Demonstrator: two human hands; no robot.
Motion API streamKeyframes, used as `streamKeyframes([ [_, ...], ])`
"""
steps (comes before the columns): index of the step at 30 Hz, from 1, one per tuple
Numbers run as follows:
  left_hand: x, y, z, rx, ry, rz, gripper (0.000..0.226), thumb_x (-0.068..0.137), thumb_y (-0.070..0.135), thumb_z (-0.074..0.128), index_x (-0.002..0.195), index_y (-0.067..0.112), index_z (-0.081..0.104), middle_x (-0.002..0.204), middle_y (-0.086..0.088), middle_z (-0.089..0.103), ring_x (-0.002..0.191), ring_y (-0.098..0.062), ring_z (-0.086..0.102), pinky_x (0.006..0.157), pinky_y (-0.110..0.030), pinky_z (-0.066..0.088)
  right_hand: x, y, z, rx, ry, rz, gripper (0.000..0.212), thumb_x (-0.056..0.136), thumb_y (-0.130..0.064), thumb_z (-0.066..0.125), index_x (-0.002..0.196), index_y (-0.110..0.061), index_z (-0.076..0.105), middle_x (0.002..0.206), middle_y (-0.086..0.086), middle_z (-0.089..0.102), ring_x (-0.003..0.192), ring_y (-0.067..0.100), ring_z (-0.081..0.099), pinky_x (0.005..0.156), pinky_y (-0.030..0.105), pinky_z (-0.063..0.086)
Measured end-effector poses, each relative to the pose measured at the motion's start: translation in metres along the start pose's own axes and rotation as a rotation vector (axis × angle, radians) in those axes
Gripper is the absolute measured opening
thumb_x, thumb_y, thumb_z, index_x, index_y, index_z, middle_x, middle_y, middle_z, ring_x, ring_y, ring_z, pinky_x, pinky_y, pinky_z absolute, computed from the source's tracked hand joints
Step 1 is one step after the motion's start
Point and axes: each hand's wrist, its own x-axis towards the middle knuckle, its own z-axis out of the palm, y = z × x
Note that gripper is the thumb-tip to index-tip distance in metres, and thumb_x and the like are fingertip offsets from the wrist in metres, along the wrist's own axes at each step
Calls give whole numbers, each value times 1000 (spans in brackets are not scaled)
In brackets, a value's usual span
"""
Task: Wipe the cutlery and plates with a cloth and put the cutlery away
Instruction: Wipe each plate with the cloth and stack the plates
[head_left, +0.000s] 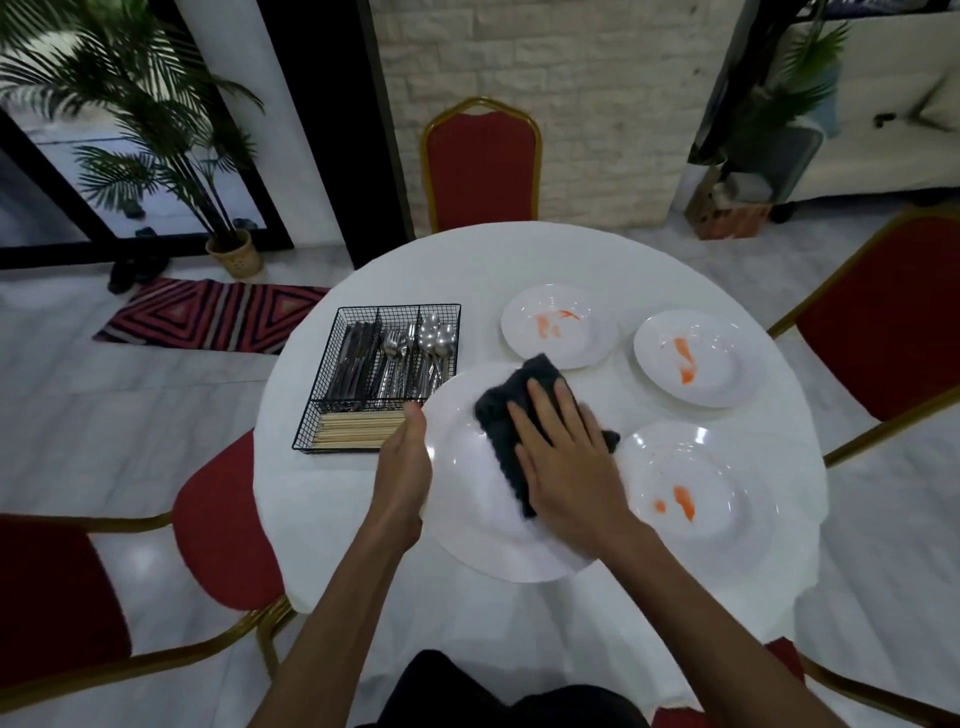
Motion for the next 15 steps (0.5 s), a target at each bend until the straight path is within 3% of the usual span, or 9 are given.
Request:
streamKeyframes([
  [3, -2, 2, 13, 45, 13, 61, 47, 106, 50, 30, 124, 22, 64, 114, 7, 66, 100, -13, 62, 80, -27, 47, 24, -40, 11, 133, 49, -18, 61, 102, -31, 29, 159, -8, 27, 167, 18, 17, 154, 42, 7, 122, 56, 22],
  [5, 5, 8, 8, 46, 75, 88, 49, 106, 50, 33, 118, 18, 67, 117, -1, 68, 100, -17, 63, 84, -30, 47, 3, -68, 16, 229, -58, -119, 66, 100, -34, 25, 161, -8, 19, 169, 13, 11, 156, 34, 1, 125, 50, 13],
  [7, 13, 14, -4, 35, 129, 105, 49, 106, 49, 33, 117, 15, 66, 114, -2, 67, 100, -19, 63, 88, -32, 47, -33, -70, 18, 257, -156, -244, 61, 106, -38, 19, 161, -13, 22, 169, 5, 17, 157, 25, 4, 126, 44, 12],
  [9, 18, 19, -14, 43, 157, 154, 47, 106, 47, 32, 125, 17, 63, 112, 3, 64, 102, -18, 60, 90, -31, 45, -57, -44, 24, 176, -128, -295, 57, 110, -39, 12, 158, -16, 34, 165, 2, 30, 155, 24, 19, 124, 44, 22],
  [12, 20, 17, -17, 75, 159, 195, 41, 105, 50, 33, 111, 25, 65, 104, 5, 68, 104, -21, 65, 94, -39, 52, -36, 2, 23, -35, -6, -144, 59, 109, -39, 13, 150, -14, 48, 159, 7, 42, 148, 32, 35, 112, 52, 41],
  [15, 14, 8, -3, 113, 111, 179, 43, 105, 51, 34, 97, 25, 67, 103, 4, 71, 103, -20, 67, 95, -43, 54, -1, 1, 22, -56, 52, 67, 58, 105, -36, 26, 154, -9, 40, 164, 14, 30, 152, 41, 22, 118, 58, 30],
])
